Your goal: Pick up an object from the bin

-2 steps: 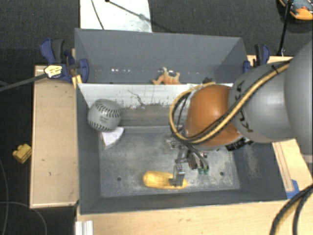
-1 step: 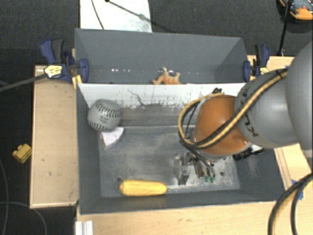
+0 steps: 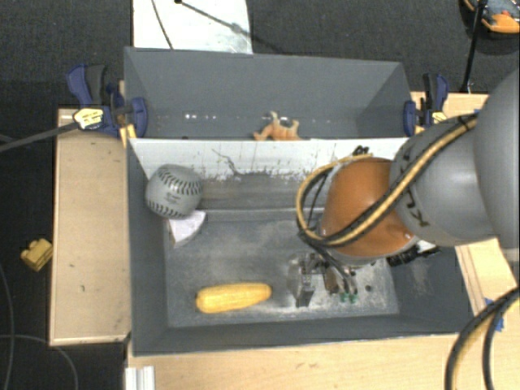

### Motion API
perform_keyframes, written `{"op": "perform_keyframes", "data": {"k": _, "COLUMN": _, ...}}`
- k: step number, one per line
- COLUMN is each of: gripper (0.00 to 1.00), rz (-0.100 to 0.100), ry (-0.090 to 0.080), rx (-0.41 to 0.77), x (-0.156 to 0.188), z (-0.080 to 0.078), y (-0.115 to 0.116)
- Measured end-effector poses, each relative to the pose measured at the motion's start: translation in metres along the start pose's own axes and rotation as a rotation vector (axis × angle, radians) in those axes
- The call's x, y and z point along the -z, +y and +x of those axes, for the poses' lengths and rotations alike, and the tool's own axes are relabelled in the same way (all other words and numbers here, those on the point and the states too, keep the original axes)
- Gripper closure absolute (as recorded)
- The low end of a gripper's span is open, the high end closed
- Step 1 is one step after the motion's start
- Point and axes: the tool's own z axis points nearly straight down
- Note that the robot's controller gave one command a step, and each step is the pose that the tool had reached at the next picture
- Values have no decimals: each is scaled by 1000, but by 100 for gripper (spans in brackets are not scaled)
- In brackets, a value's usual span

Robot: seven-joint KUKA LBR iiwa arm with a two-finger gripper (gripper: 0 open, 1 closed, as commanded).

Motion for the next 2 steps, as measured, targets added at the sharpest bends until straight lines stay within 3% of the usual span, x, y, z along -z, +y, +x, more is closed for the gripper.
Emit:
{"op": "perform_keyframes", "data": {"k": 1, "gripper": 100, "rz": 2, "ry": 1, "rx": 55, "x": 16, "z": -24, "y": 28}}
{"op": "perform_keyframes", "data": {"k": 2, "gripper": 0, "rz": -1, "ry": -4, "rx": -157, "x": 53, "z": -18, "y": 55}}
